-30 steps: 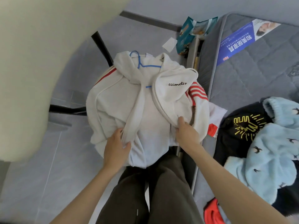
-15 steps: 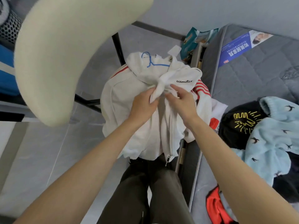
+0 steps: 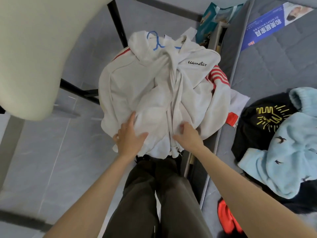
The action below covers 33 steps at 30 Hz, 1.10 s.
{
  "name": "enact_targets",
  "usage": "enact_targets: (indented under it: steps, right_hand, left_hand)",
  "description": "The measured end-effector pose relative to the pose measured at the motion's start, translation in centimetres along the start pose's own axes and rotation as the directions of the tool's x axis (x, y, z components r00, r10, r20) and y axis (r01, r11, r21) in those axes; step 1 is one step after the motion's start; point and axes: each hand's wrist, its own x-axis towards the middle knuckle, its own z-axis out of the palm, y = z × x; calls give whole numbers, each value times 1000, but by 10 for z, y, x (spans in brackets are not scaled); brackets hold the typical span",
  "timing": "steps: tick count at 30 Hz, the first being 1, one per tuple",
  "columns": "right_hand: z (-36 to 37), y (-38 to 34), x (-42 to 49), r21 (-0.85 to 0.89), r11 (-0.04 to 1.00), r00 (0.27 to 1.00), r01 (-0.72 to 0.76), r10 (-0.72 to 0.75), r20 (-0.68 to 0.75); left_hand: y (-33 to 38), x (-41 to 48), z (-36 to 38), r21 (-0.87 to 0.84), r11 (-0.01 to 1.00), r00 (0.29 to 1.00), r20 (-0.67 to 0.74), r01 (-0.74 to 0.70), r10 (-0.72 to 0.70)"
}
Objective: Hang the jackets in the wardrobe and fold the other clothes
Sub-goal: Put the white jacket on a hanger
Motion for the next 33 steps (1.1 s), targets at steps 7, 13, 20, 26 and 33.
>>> enact_targets:
  steps: [7, 13, 20, 26, 33]
  right_hand:
    - [10, 4, 8, -271, 948, 976, 168, -199, -93]
    - [3, -3, 12, 129, 988, 994, 81, -70, -85]
    - [-63, -21, 12, 319, 921, 887, 221, -54, -459]
    - [-70, -35, 18, 477, 840, 904, 258, -35, -427]
    - [4, -12, -12, 877, 457, 957, -146, 290, 8]
  left_hand:
    - [-1, 7, 5, 182, 982, 996, -62, -50, 62]
    - [24, 10, -6, -146, 977, 987, 27, -155, 160]
    - [76, 41, -31, -305, 920, 956, -235, -245, 176]
    - [90, 52, -20, -110, 985, 981, -154, -136, 119]
    - [33, -14, 13, -684, 698, 910, -124, 212, -397]
